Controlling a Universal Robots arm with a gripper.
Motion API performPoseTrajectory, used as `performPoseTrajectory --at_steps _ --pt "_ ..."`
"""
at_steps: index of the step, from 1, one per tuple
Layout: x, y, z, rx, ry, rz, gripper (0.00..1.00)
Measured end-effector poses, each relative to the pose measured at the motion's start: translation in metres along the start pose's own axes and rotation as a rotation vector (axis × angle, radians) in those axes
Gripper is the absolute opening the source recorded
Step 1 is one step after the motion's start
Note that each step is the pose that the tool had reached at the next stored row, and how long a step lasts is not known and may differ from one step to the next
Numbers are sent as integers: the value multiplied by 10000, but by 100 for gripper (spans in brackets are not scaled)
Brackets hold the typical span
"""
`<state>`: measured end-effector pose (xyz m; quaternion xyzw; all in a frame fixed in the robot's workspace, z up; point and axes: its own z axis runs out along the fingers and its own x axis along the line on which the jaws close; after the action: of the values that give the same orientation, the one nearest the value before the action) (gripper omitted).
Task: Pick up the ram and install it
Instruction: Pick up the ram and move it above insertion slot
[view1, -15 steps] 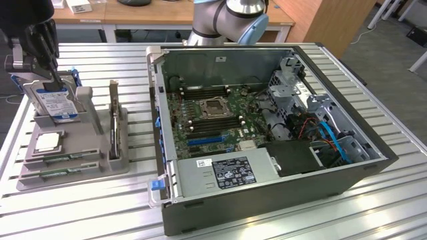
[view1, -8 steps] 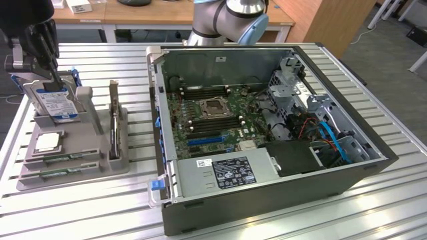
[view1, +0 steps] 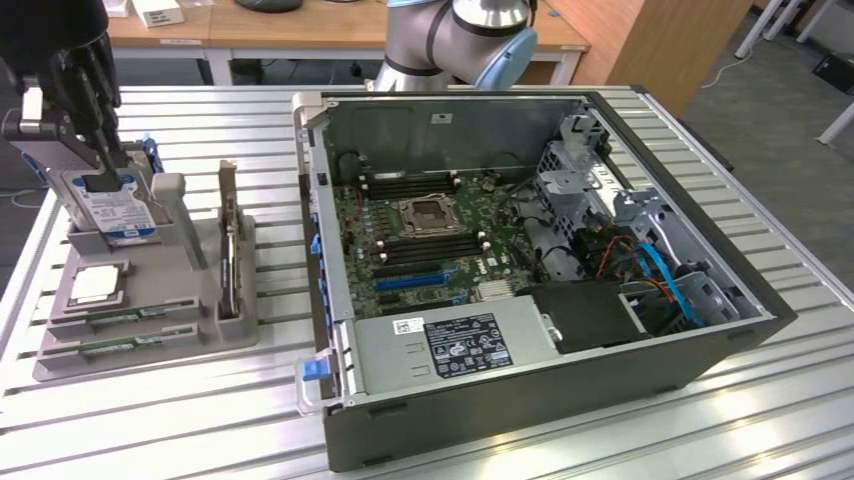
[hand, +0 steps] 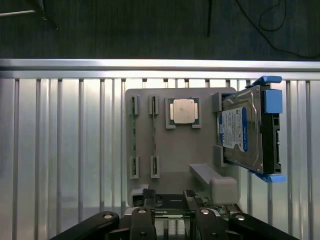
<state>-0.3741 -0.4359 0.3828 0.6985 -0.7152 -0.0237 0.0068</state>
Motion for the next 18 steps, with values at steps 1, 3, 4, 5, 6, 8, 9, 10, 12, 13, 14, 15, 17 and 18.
performPoseTrajectory --at_steps 1,3,4,5,6,8,9,10,12,13,14,15,17,18 --pt "0 0 0 0 0 0 36" --pt "0 10 3 2 -2 1 36" --pt "0 24 5 2 -2 -2 36" --pt "1 44 8 1 1 -7 36" --pt "1 67 12 2 0 -11 36" --pt "2 97 18 2 0 -15 36" --pt "2 104 21 2 1 -16 36" --pt "3 105 31 4 1 -17 36" --pt "4 104 63 2 4 -22 36" --pt "4 104 82 2 3 -25 36" --pt "4 104 101 2 4 -29 36" --pt "5 103 119 1 5 -33 36" --pt "5 102 155 1 4 -43 36" --pt "6 101 174 2 4 -48 36"
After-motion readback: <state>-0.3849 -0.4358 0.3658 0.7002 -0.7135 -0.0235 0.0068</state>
